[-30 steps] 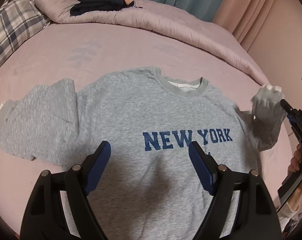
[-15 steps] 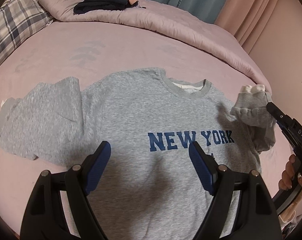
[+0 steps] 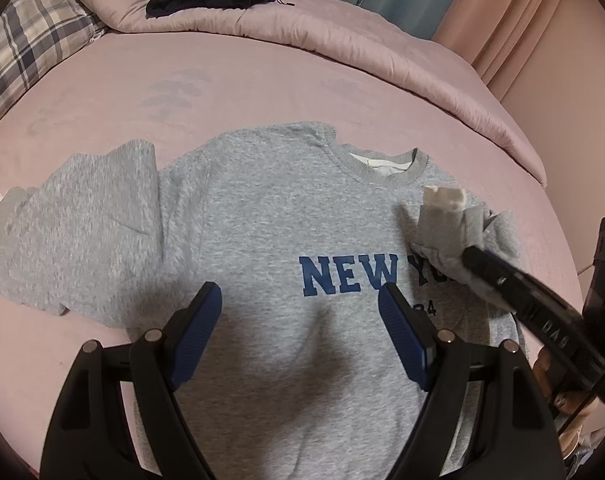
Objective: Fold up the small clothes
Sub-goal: 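Lift the sleeve and carry it across the chest toward the collar, then open the right tool on the chest while the left tool grasps the cuff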
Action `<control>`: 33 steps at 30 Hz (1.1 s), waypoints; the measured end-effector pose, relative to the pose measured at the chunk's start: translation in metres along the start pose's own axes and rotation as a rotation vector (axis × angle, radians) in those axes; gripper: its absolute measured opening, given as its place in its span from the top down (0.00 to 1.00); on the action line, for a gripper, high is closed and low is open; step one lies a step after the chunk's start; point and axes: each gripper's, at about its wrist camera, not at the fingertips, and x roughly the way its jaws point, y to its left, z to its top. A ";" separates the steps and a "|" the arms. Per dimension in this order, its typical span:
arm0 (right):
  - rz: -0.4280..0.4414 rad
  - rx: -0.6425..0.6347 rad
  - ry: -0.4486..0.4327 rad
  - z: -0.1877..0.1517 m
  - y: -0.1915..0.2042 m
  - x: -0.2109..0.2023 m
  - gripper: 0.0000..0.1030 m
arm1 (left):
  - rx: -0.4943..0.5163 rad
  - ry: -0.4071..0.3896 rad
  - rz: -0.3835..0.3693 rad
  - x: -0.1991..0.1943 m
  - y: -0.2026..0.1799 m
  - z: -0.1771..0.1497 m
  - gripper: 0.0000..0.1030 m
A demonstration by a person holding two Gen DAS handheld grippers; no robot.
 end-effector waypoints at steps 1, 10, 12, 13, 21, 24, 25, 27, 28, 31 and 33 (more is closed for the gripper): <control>0.002 -0.005 0.011 -0.001 0.003 0.003 0.83 | 0.001 0.001 0.000 0.000 0.000 0.000 0.22; 0.040 0.007 0.155 -0.015 0.009 0.024 0.83 | 0.003 0.014 0.001 0.005 0.001 -0.001 0.22; 0.038 0.010 0.188 -0.018 0.010 0.028 0.83 | 0.004 0.019 -0.003 0.006 0.000 -0.002 0.22; 0.036 0.011 0.203 -0.019 0.010 0.029 0.83 | 0.005 0.020 -0.006 0.006 0.000 -0.002 0.22; 0.046 0.124 0.143 -0.001 -0.022 -0.011 0.49 | -0.004 0.042 -0.064 0.010 -0.009 0.003 0.16; 0.023 0.191 0.040 0.009 -0.047 -0.042 0.43 | 0.008 0.037 -0.092 0.010 -0.019 0.006 0.15; 0.025 0.212 0.024 0.011 -0.055 -0.048 0.43 | 0.016 0.035 -0.097 0.011 -0.024 0.008 0.14; 0.019 0.260 -0.015 0.013 -0.072 -0.061 0.43 | 0.031 0.039 -0.108 0.017 -0.032 0.010 0.14; -0.004 0.278 -0.030 0.012 -0.079 -0.064 0.43 | 0.035 0.051 -0.116 0.023 -0.036 0.011 0.14; -0.124 0.299 -0.051 0.010 -0.096 -0.069 0.43 | 0.019 0.090 -0.142 0.042 -0.043 0.017 0.14; -0.152 0.318 -0.048 0.008 -0.108 -0.066 0.43 | 0.016 0.102 -0.154 0.056 -0.048 0.022 0.14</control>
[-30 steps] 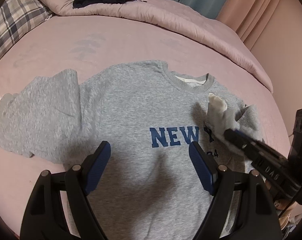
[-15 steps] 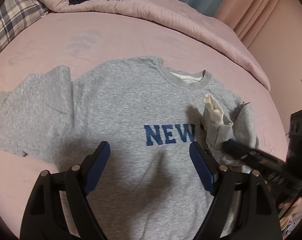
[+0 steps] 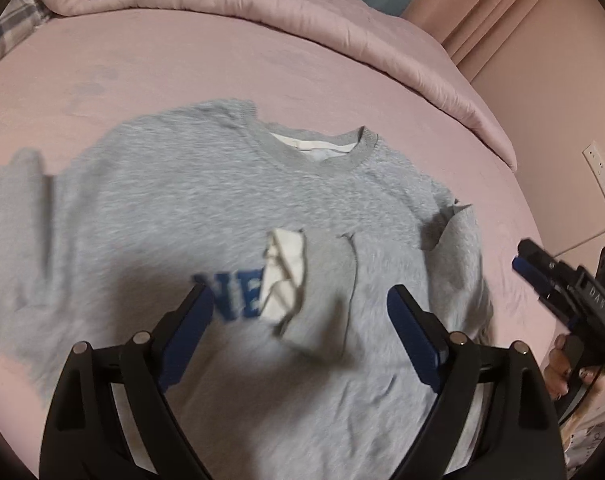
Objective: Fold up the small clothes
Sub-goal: 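Open the right tool on the chest while the left tool grasps the cuff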
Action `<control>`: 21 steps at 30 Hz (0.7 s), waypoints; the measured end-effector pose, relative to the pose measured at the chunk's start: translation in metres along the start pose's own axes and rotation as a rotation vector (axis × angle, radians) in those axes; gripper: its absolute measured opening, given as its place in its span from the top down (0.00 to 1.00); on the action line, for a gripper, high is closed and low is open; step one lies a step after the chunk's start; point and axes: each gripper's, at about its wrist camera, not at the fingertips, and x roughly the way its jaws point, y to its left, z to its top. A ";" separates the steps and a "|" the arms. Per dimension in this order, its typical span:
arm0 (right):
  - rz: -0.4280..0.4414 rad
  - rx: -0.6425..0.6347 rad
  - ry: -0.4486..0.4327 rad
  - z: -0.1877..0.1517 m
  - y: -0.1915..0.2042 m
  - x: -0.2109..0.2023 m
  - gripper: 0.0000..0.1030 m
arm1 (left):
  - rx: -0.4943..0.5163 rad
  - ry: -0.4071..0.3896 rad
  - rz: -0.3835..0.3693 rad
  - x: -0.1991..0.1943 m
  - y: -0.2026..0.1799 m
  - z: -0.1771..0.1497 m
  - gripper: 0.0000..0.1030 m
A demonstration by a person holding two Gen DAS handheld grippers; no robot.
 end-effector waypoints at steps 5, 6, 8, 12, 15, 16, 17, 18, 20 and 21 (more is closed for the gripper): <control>-0.029 0.079 0.050 0.000 -0.027 0.022 0.43 | -0.040 0.096 -0.034 0.038 0.000 0.009 0.24; -0.026 0.090 0.058 0.001 -0.033 0.024 0.43 | -0.048 0.108 -0.041 0.044 0.000 0.009 0.24; -0.012 0.118 0.085 0.000 -0.042 0.031 0.44 | -0.041 0.083 -0.036 0.045 -0.001 0.010 0.26; 0.035 0.191 0.149 -0.005 -0.064 0.039 0.51 | -0.037 0.080 -0.047 0.045 -0.003 0.009 0.50; 0.087 0.224 0.157 -0.004 -0.069 0.044 0.60 | -0.040 0.058 -0.058 0.038 -0.003 0.006 0.71; 0.103 0.233 0.164 -0.004 -0.069 0.047 0.60 | -0.047 0.045 -0.065 0.035 -0.003 0.006 0.75; 0.114 0.237 0.173 -0.005 -0.070 0.049 0.60 | -0.057 0.029 -0.074 0.029 -0.002 0.006 0.77; 0.121 0.236 0.184 -0.006 -0.069 0.052 0.65 | -0.066 0.023 -0.079 0.026 -0.001 0.007 0.78; 0.127 0.228 0.201 -0.009 -0.065 0.061 0.80 | -0.075 -0.016 -0.069 0.012 0.000 0.009 0.78; 0.125 0.225 0.200 -0.010 -0.065 0.063 0.86 | -0.056 -0.060 -0.033 0.001 0.000 0.010 0.78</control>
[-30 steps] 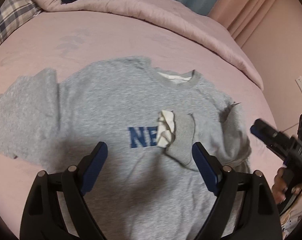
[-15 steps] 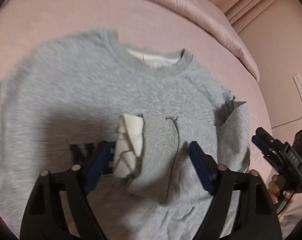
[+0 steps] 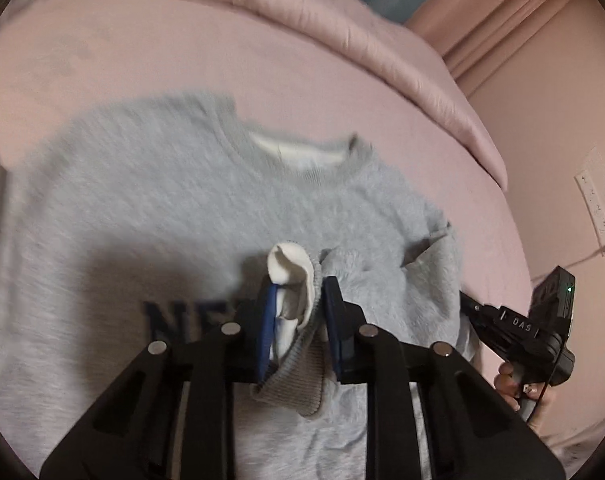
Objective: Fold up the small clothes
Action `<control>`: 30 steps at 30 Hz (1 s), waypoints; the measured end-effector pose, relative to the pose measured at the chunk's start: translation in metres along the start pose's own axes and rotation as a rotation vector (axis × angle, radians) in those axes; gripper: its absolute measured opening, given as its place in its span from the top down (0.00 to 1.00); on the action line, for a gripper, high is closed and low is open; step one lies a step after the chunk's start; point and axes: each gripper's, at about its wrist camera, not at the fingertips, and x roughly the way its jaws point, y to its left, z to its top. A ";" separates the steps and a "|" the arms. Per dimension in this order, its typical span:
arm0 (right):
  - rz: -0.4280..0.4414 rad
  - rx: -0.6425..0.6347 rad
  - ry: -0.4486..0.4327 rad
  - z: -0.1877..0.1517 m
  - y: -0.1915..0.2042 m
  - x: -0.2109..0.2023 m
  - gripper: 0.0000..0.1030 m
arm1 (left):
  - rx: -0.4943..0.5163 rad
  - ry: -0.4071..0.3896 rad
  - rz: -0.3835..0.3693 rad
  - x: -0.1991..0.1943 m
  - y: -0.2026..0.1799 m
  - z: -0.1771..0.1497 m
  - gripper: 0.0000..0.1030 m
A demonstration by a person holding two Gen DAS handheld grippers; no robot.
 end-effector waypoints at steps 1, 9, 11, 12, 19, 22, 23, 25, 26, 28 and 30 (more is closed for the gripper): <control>-0.007 0.002 -0.009 0.000 0.000 0.001 0.87 | 0.013 -0.041 0.029 -0.010 0.000 0.001 0.78; 0.014 -0.051 -0.098 0.000 0.017 -0.011 0.90 | -0.003 -0.114 0.062 -0.031 0.018 0.016 0.78; 0.005 -0.070 -0.093 -0.001 0.022 -0.005 0.90 | -0.005 -0.098 0.085 -0.022 0.023 0.015 0.78; -0.016 -0.083 -0.088 -0.002 0.024 -0.001 0.90 | -0.006 -0.087 0.091 -0.017 0.024 0.015 0.78; -0.115 -0.125 -0.067 -0.004 0.024 0.011 0.90 | -0.018 -0.010 0.176 0.018 0.042 0.008 0.70; -0.142 -0.134 -0.067 -0.004 0.023 0.009 0.90 | -0.036 -0.009 0.167 0.016 0.044 0.010 0.72; -0.144 -0.130 -0.068 -0.004 0.023 0.008 0.90 | -0.044 -0.014 0.158 0.013 0.044 0.011 0.74; -0.114 -0.111 -0.065 -0.002 0.020 0.004 0.84 | -0.037 -0.041 0.155 0.005 0.041 0.011 0.76; -0.104 -0.103 -0.065 -0.001 0.019 0.003 0.81 | -0.030 -0.057 0.170 0.001 0.039 0.010 0.76; -0.106 -0.079 -0.087 0.001 0.015 -0.004 0.62 | 0.001 -0.087 0.211 -0.007 0.033 0.009 0.76; -0.121 -0.060 -0.108 0.002 0.012 -0.010 0.60 | 0.017 -0.088 0.224 -0.010 0.033 0.009 0.76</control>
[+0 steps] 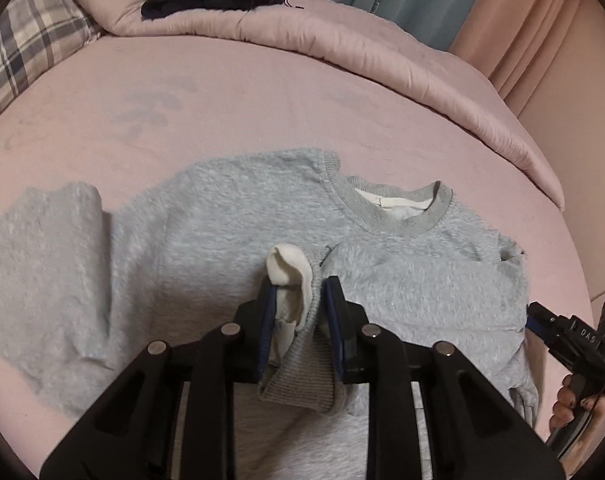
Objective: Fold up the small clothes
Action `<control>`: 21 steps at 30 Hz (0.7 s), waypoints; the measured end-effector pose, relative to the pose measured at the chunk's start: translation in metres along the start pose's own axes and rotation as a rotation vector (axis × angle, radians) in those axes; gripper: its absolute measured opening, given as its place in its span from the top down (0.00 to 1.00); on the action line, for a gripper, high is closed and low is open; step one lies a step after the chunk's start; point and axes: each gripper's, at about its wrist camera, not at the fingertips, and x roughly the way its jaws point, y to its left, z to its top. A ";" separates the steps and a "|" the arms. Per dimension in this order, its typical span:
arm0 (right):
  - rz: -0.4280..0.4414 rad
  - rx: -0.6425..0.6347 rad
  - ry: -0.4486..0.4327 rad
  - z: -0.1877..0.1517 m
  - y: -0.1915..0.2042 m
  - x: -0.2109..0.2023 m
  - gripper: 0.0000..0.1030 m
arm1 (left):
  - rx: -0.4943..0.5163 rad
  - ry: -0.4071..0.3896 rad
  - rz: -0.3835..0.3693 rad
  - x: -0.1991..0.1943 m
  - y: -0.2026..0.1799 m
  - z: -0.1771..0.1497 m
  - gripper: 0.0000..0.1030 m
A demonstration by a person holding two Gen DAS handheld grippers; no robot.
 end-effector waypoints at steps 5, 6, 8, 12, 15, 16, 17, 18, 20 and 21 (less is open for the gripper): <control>0.009 0.009 0.004 0.001 -0.004 -0.006 0.60 | -0.012 0.045 0.032 0.011 0.006 0.000 0.76; 0.016 0.012 0.004 0.001 -0.003 -0.005 0.60 | -0.011 0.051 0.040 0.013 0.005 -0.002 0.75; 0.025 0.010 0.012 0.001 0.000 0.000 0.60 | -0.015 0.059 0.055 0.016 0.006 -0.004 0.74; 0.029 0.000 0.034 0.003 0.006 0.014 0.60 | -0.030 0.058 0.053 0.014 0.008 -0.004 0.74; 0.074 -0.014 0.042 0.014 0.013 0.023 0.60 | -0.016 0.054 0.056 0.014 0.007 -0.005 0.74; 0.084 -0.014 0.047 0.018 0.014 0.026 0.60 | -0.010 0.052 0.057 0.013 0.006 -0.006 0.74; 0.096 -0.019 0.056 0.023 0.017 0.032 0.60 | -0.006 0.051 0.058 0.013 0.006 -0.007 0.74; 0.103 -0.027 0.063 0.024 0.018 0.036 0.60 | -0.005 0.051 0.056 0.013 0.005 -0.007 0.74; 0.089 -0.030 0.071 0.027 0.020 0.045 0.67 | -0.009 0.055 0.047 0.013 0.005 -0.005 0.74; 0.066 -0.049 0.064 0.028 0.022 0.048 0.82 | -0.012 0.057 0.040 0.013 0.006 -0.005 0.74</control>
